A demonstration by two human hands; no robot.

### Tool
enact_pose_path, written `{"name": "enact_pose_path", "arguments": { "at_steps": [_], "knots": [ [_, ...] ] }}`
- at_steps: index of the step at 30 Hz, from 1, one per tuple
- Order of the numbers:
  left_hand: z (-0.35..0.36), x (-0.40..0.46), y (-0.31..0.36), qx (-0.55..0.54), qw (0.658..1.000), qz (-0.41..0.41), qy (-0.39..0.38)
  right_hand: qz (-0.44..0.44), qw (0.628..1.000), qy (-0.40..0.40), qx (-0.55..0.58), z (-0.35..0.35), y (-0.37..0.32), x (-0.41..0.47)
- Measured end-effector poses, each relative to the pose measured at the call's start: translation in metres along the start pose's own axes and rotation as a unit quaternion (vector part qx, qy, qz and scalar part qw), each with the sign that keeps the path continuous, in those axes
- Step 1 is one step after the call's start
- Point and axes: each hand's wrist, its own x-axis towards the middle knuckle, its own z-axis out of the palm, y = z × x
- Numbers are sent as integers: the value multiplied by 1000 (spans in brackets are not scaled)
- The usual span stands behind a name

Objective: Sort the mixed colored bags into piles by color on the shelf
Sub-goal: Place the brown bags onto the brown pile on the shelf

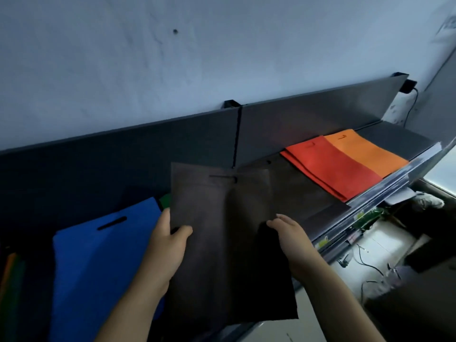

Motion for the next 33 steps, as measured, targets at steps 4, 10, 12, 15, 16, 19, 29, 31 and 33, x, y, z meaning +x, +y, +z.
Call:
{"name": "enact_pose_path", "arguments": {
  "at_steps": [4,10,12,15,16,19,29,31,33],
  "knots": [
    [82,6,7,-6,1000,-6,3,-14,1000,16,-13,-87,-7,19],
    [178,20,16,-49,998,-30,28,-28,998,0,-63,-188,-28,43],
    [197,25,17,-46,998,-26,31,-42,997,-1,-71,-206,-33,53],
    [216,38,15,-26,999,-20,32,-57,995,3,-84,-221,-42,69],
    [219,43,14,-21,999,-20,28,-61,994,4,-94,-223,-43,76],
    [222,61,15,8,999,-29,14,-65,990,3,-123,-222,-49,103],
    [239,140,-6,126,987,-101,23,-58,969,15,-238,-204,-49,219],
    [245,150,-9,165,980,-106,20,-79,959,17,-273,-201,-47,241],
    [252,157,-12,195,976,-95,24,-94,950,15,-297,-197,-44,262]
  ]
}}
